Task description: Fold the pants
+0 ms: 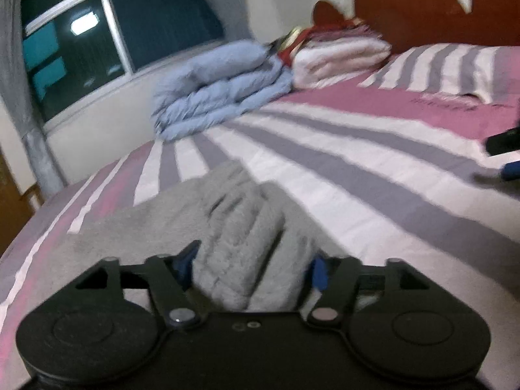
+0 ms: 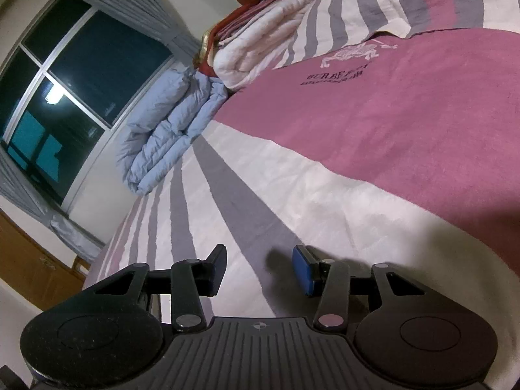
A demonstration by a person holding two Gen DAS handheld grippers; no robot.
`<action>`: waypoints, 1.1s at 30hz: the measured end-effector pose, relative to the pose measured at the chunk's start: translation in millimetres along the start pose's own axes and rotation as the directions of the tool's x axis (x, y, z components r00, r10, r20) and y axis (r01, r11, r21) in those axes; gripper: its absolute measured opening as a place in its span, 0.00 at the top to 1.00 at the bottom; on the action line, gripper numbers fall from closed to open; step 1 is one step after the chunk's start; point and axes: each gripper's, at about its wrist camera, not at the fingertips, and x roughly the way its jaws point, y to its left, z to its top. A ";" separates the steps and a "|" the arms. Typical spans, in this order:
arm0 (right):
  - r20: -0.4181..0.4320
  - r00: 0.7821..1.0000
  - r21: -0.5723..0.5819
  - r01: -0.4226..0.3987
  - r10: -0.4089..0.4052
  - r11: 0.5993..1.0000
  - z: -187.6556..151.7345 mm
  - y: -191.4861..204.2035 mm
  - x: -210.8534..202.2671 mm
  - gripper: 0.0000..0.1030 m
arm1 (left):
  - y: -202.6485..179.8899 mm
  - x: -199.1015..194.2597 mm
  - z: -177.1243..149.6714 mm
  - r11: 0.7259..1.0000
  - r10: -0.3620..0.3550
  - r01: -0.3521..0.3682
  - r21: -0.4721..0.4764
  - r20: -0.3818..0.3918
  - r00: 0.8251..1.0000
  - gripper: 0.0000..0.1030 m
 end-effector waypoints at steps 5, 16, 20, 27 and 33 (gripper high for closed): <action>0.002 1.000 -0.012 0.004 -0.004 1.000 -4.7 11.0 0.8 0.55 | -2.9 -16.3 -0.2 1.000 -0.020 0.020 -0.005 0.038 0.999 0.33; -0.046 0.994 -0.042 -0.102 0.100 0.994 -25.5 54.7 7.6 0.55 | 55.4 -62.2 -19.1 0.999 0.054 -0.053 -0.011 0.121 0.991 0.33; -0.125 0.970 -0.075 -0.219 0.209 0.973 -46.7 88.5 18.6 0.55 | 128.8 -72.2 -49.6 0.983 0.164 -0.156 -0.101 0.071 0.984 0.33; -0.190 0.934 -0.039 -0.314 0.302 0.948 -88.4 122.5 40.1 0.18 | 206.6 -101.0 -119.5 0.941 0.137 -0.129 -0.312 0.002 0.991 0.34; -0.265 0.905 -0.009 -0.346 0.332 0.938 -108.3 143.9 62.9 0.18 | 203.9 -99.3 -127.1 0.936 0.090 -0.083 -0.342 0.006 0.996 0.33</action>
